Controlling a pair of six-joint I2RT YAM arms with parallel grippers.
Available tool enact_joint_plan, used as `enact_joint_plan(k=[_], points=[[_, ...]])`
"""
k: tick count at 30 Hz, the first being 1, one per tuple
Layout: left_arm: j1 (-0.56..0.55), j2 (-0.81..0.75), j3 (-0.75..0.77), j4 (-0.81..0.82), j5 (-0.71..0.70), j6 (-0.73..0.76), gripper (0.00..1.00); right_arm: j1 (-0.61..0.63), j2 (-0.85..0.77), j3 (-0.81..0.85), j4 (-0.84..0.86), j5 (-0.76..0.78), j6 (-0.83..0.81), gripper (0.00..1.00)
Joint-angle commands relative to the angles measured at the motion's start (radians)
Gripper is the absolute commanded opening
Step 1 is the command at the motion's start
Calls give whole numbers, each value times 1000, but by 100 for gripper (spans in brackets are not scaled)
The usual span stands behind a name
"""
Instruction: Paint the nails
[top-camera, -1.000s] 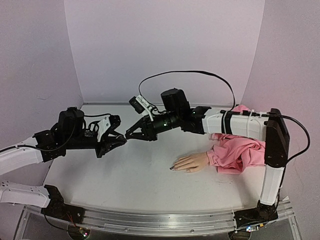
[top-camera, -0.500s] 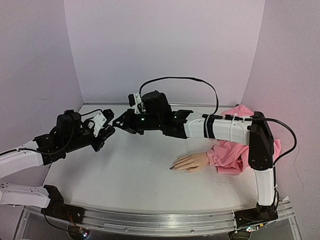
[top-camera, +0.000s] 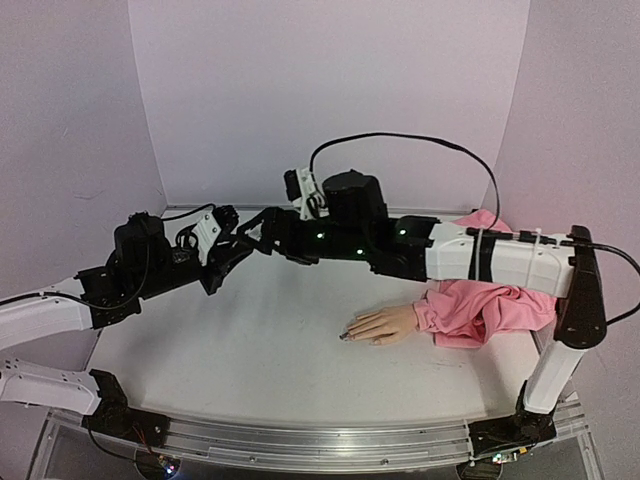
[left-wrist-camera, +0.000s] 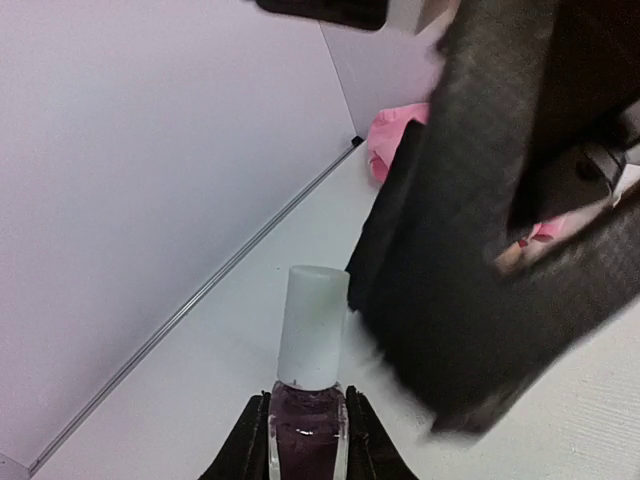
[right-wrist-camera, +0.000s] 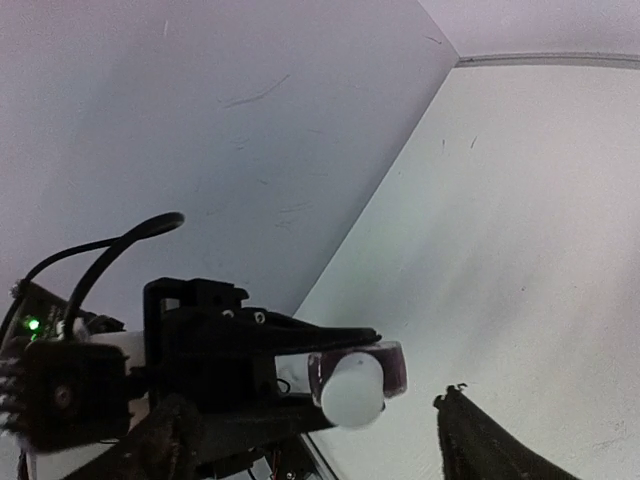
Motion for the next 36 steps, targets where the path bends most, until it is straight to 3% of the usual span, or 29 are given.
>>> enact_joint_plan(k=[1,4,10,17,29,36], points=[[4,34,82,72,56,-37,0,-94,-193,-119,61,-146,-246,98],[8,53,98,56,156,-61,0,-161,-251,-179,62,-287,-362,98],[23,95,156,32,600,-153,0,-183,-284,-179,-22,-559,-711,94],[30,157,212,22,922,-240,0,-182,-306,-178,-100,-779,-913,77],[30,180,223,22,962,-261,0,-178,-246,-130,-95,-907,-913,45],[32,192,229,22,958,-268,0,-156,-224,-112,-96,-904,-906,44]])
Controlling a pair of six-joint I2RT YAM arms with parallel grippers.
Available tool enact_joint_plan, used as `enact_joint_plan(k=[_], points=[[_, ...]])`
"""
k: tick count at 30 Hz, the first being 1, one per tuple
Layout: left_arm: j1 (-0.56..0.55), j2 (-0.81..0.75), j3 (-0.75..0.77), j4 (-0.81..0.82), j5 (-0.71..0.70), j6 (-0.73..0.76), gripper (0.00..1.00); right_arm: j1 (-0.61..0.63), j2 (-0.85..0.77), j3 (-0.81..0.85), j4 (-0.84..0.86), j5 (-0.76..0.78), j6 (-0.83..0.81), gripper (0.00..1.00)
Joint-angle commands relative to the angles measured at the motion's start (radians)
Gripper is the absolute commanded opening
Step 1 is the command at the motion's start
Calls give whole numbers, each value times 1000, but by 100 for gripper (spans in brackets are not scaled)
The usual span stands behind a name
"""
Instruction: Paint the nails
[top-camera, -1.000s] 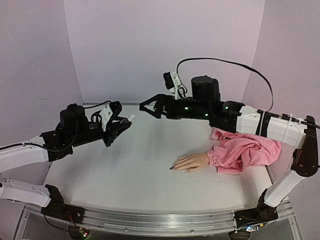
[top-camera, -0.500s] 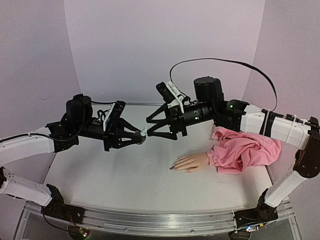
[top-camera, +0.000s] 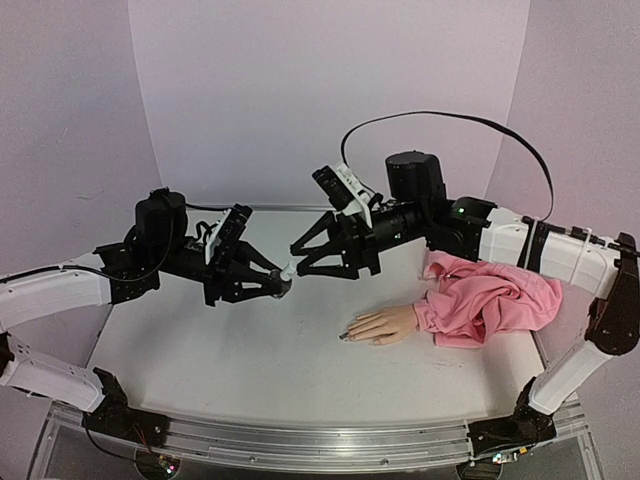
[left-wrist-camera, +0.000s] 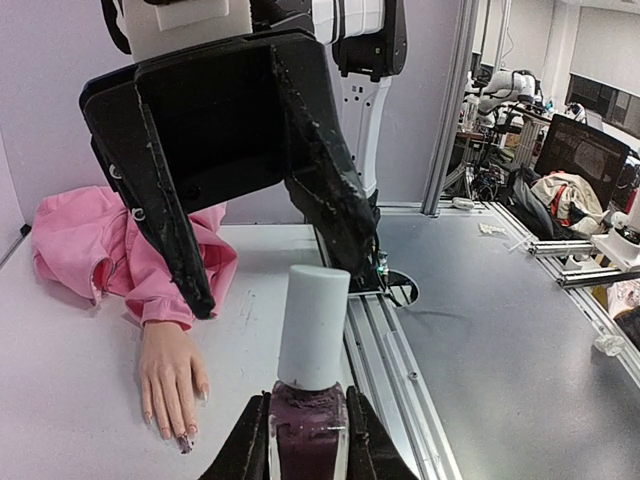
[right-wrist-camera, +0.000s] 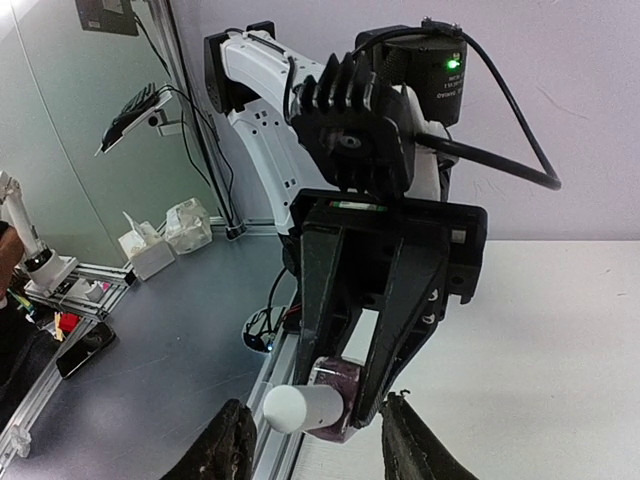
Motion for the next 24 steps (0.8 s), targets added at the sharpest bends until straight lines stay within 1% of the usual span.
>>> enact_joint_plan(k=[1,6,12,15,17,19,21,24], points=[[6,9,58,18,21,-14,0,23,20,52,29,-39,-4,44],[9,10,59,18,21,-13,0,27,39,64,30,-47,-4,38],[13,7,60,17,7,-16,0,31,50,66,33,-33,-3,24],[18,-10,54,18,-44,-17,0,35,58,57,48,-13,7,16],[25,-32,43,20,-133,-14,0,42,64,44,78,20,27,8],[28,-63,23,25,-282,-15,0,49,76,29,118,61,62,0],[35,-104,-6,47,-449,-25,0,59,98,24,174,96,114,0],[51,-165,-63,127,-603,-39,0,88,152,21,275,208,197,0]])
